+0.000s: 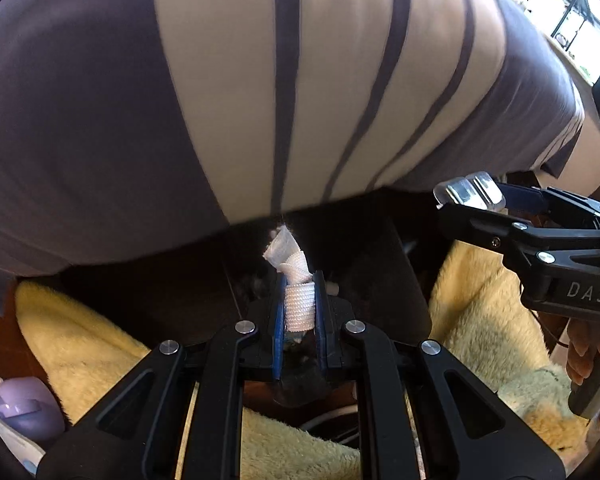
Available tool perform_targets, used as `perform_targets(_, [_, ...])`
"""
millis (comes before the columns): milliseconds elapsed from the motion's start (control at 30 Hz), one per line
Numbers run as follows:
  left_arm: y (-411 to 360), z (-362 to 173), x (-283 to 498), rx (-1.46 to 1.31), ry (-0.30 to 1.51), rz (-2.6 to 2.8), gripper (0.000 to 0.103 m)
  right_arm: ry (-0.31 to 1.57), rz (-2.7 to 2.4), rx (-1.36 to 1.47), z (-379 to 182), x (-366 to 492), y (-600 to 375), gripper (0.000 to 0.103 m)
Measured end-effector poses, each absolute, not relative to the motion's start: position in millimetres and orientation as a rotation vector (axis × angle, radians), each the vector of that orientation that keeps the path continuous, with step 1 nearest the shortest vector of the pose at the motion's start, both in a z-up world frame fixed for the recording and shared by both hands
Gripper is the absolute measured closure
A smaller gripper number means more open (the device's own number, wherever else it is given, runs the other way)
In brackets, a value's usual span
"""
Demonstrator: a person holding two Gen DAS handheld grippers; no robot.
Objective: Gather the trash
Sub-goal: 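Carry the tissue and clear boxes down over the black bin, then open both tools to drop the tissue and boxes into the bin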
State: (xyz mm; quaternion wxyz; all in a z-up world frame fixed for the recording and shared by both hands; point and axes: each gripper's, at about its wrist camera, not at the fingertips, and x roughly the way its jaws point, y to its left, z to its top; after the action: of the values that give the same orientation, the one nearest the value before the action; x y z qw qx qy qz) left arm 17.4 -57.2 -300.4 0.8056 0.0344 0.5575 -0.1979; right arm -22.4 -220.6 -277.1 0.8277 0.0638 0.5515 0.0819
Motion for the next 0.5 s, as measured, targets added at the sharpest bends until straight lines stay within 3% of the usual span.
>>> perform_targets(300, [-70.5,-338.1,20.0,0.063,1.307,-0.470,0.092,1.269,0.171,0.166,-307.3,-8.5,-220.1,0.027])
perform_targets(500, [-69.0,-346.1,24.1,0.046,1.348,-0.466,0.084,1.297,0.184,0.166,-315.6,-0.7,-219.8,0.025])
